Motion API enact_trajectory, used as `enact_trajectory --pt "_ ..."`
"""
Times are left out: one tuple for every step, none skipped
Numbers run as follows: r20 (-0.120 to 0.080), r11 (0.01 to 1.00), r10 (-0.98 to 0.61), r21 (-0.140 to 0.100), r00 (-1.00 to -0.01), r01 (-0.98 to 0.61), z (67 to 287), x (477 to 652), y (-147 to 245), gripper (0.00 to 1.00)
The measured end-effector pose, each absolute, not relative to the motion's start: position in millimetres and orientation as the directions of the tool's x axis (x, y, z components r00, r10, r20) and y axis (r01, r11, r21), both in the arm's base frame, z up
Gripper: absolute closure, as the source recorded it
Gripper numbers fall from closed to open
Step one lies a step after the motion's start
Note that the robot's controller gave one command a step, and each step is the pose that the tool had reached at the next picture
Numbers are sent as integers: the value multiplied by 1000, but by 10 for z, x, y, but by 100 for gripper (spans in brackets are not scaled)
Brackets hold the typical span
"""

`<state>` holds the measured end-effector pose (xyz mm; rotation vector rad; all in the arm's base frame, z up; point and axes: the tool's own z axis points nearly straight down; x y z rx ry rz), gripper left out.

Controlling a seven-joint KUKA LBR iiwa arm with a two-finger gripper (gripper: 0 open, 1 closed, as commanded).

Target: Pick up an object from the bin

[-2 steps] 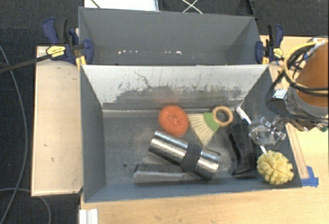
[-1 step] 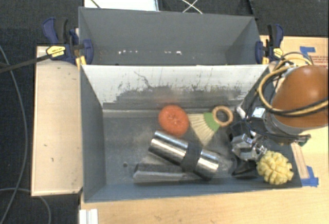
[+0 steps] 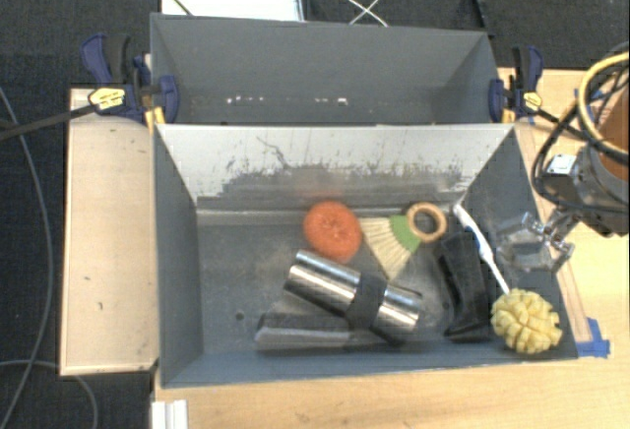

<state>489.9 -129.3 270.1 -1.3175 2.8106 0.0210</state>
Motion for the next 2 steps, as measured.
enact_trajectory --pt "-38 657 -753 2 -657 -754 1649 4936 -1171 100" --pt "-51 693 -721 -25 -691 -720 2724 4979 -1264 100"
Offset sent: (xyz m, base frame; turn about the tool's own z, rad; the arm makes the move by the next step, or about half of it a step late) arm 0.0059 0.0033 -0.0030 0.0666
